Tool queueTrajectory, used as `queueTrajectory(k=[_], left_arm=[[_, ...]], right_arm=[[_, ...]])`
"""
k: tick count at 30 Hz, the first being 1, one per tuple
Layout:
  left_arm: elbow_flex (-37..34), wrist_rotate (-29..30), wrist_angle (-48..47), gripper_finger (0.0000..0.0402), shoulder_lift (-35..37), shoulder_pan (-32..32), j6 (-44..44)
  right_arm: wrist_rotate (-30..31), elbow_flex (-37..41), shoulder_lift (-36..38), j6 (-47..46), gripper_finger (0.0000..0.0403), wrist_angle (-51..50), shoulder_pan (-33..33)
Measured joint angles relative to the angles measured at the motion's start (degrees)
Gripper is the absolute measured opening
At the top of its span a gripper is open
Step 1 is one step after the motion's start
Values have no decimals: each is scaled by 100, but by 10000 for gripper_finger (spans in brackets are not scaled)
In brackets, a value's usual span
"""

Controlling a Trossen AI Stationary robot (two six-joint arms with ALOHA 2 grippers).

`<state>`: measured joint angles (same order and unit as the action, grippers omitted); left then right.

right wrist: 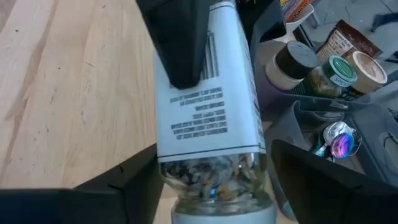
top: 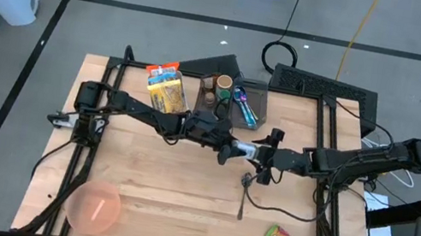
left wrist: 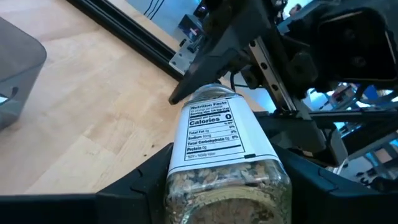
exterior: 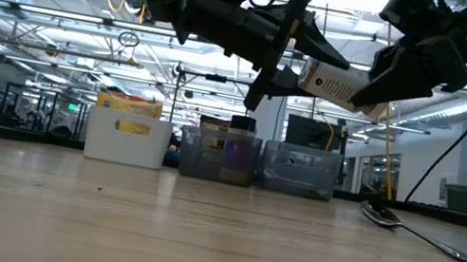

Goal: Pick & Place Food Item
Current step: Put the white seasoning bottle into the left black bin

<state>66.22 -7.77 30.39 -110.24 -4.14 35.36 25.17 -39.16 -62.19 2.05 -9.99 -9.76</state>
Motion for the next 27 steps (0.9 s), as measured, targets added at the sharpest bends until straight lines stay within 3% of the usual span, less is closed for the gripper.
queueTrajectory(k=[8, 21, 27], left_arm=[[0, -22, -24, 214, 8, 0, -449], [-2, 178, -549, 211, 635, 0, -1638], [-4, 355, -833, 211, 1045, -7, -2152]], right_arm=[[3, 0, 162, 17, 303, -105, -9], [-277, 244, 1548, -642, 297, -701, -9], [-277, 1066, 2173, -1031, 293, 244, 0]])
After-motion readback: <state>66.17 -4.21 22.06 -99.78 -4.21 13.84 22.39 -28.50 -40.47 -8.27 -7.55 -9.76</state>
